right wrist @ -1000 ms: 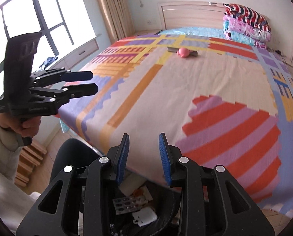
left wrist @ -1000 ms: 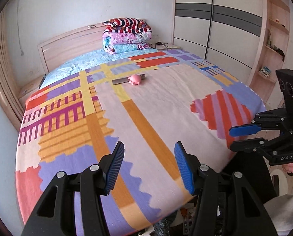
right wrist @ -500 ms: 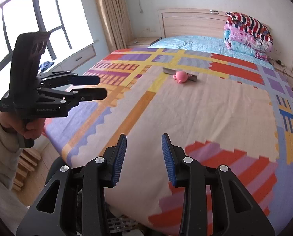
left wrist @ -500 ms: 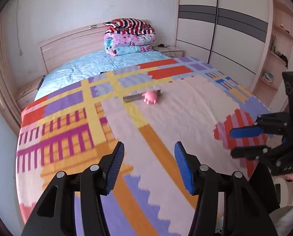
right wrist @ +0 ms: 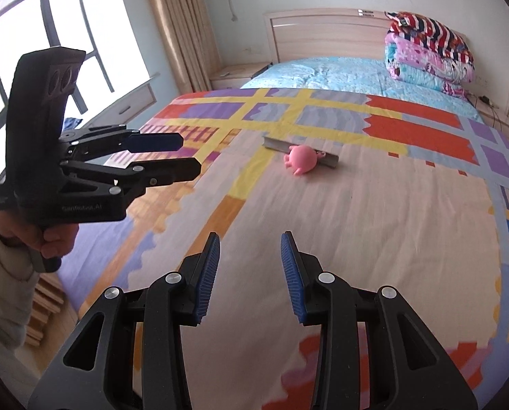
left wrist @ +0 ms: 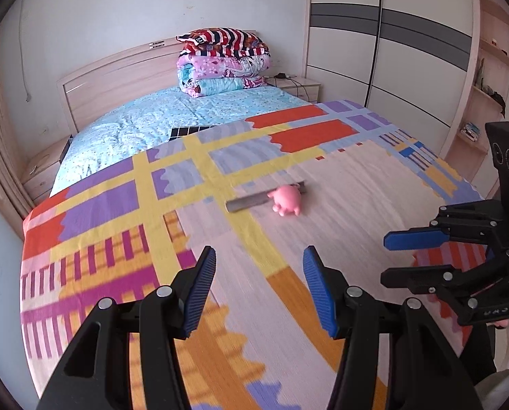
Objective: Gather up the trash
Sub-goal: 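Close the left tool on the metal bar while the right tool grasps the pink pig toy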
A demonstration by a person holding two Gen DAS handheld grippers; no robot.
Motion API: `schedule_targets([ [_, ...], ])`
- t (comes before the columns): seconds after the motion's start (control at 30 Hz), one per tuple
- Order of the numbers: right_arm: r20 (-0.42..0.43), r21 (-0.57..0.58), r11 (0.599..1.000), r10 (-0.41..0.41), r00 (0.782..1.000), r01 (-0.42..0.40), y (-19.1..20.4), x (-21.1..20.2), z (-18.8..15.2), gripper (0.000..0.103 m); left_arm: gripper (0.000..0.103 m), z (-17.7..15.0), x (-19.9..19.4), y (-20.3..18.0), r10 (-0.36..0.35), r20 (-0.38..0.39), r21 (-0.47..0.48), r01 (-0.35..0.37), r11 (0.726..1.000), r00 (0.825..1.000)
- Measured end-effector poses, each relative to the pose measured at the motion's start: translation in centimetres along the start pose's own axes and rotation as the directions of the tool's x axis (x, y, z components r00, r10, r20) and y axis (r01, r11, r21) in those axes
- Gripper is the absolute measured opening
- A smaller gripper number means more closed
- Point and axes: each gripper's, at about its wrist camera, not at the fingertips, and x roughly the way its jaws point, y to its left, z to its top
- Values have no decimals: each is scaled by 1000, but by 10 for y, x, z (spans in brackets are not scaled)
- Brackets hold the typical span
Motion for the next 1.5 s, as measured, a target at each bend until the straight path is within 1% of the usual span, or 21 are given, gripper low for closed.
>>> schedule_targets([
  [0.13,-1,2,1000,4,1000,-4,-3,10,11,37,51,11,16,9,1,-6,-3,-1,1000,1000],
  [0.23,-3,22,1000,14,1000,-14,-10,18,21,37,51,20,30,15,15,-16,6,-15,1000,1000],
  [0.43,-10,66,998,12,1000,-11,-25,34,33,37,51,34,62,26,15,-41,30,-13,999,999],
  [0.53,-12,95,995,22,1000,-21,-34,40,37,37,51,36,73,30,10,-55,39,-8,999,998],
  [0.6,-12,102,995,16,1000,-15,-37,43,40,37,51,37,80,33,-12,-57,36,14,999,998],
  [0.67,-14,109,994,12,1000,-10,-40,48,42,37,51,37,87,35,-17,-64,36,19,999,998],
  [0.73,-18,113,994,4,1000,-2,-42,52,45,37,51,38,91,33,-12,-66,47,15,999,998],
  [0.87,-20,113,994,-3,1000,5,-43,57,49,37,51,38,99,31,-34,-64,51,37,998,997],
  [1.0,-24,117,993,-12,1000,15,-45,60,52,37,51,37,105,24,-36,-75,83,42,996,997],
  [1.07,-27,119,993,-22,999,25,-46,63,54,37,48,38,104,23,-37,-70,85,43,995,997],
  [1.1,-32,121,992,-25,999,28,-47,65,55,37,42,38,104,23,-40,-68,84,45,995,997],
  [1.13,-35,124,992,-27,999,31,-48,66,55,37,33,38,104,22,-41,-68,83,46,995,997],
  [1.17,-35,128,991,-28,999,32,-50,67,55,37,31,38,104,22,-36,-68,85,42,995,997],
  [1.23,-43,138,990,-29,999,34,-52,69,55,37,21,38,103,22,-38,-68,86,44,995,997],
  [1.3,-41,140,990,-27,999,33,-53,69,55,37,15,36,101,21,-43,-68,88,49,995,997],
  [1.4,-45,137,990,-30,999,36,-53,71,56,37,11,34,99,21,-37,-68,87,43,995,997],
  [1.5,-46,130,990,-40,998,46,-52,74,59,37,10,31,94,22,-28,-62,79,33,996,998],
])
